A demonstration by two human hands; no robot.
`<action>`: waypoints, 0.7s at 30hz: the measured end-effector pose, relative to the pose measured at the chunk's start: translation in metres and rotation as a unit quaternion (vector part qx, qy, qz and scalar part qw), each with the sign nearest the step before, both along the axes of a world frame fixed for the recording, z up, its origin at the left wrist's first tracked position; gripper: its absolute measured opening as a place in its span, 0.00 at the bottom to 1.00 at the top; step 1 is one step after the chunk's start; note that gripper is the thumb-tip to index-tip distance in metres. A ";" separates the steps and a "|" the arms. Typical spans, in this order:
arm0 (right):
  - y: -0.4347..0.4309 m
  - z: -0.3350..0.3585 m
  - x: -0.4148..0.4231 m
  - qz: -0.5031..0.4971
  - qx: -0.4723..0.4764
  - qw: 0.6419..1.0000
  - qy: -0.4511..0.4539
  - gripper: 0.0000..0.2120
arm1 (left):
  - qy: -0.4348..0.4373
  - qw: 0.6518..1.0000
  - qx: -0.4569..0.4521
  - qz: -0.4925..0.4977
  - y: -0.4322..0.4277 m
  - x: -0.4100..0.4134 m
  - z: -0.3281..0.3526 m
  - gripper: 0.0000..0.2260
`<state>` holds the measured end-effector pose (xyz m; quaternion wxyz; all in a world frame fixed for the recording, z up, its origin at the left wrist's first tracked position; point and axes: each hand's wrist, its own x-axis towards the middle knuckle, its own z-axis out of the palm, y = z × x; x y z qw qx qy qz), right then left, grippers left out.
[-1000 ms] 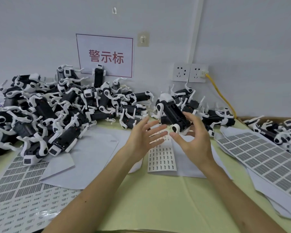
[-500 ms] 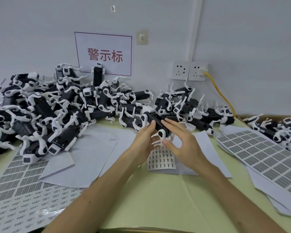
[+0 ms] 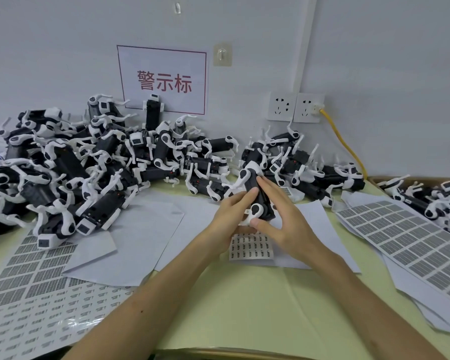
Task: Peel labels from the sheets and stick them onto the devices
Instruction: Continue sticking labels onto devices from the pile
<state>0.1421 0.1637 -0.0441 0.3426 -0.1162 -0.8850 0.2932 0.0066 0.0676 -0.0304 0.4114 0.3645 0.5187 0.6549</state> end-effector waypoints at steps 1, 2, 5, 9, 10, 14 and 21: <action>0.001 -0.001 0.000 0.002 0.003 1.000 0.003 0.38 | 0.006 1.000 0.001 0.003 0.001 -0.001 0.000 0.15; 0.002 -0.001 0.000 0.002 0.005 1.000 0.005 0.39 | 0.013 1.000 0.002 0.007 0.001 -0.002 0.000 0.15; 0.004 -0.003 -0.001 -0.002 0.007 1.000 0.009 0.39 | 0.024 0.999 0.016 0.035 0.002 -0.001 -0.001 0.13; 0.007 -0.006 -0.001 -0.020 0.004 0.999 0.032 0.34 | 0.003 0.996 0.034 0.082 0.006 0.002 -0.006 0.14; 0.007 -0.006 -0.001 -0.025 0.002 0.999 0.038 0.32 | -0.016 0.995 0.034 0.088 0.006 0.003 -0.007 0.15; 0.010 -0.009 -0.003 -0.054 0.015 0.997 0.060 0.28 | -0.061 0.993 0.024 0.103 0.005 0.004 -0.007 0.09; 0.006 -0.008 -0.005 -0.028 -0.011 0.998 0.048 0.33 | -0.109 0.991 -0.004 0.072 0.003 0.004 -0.001 0.15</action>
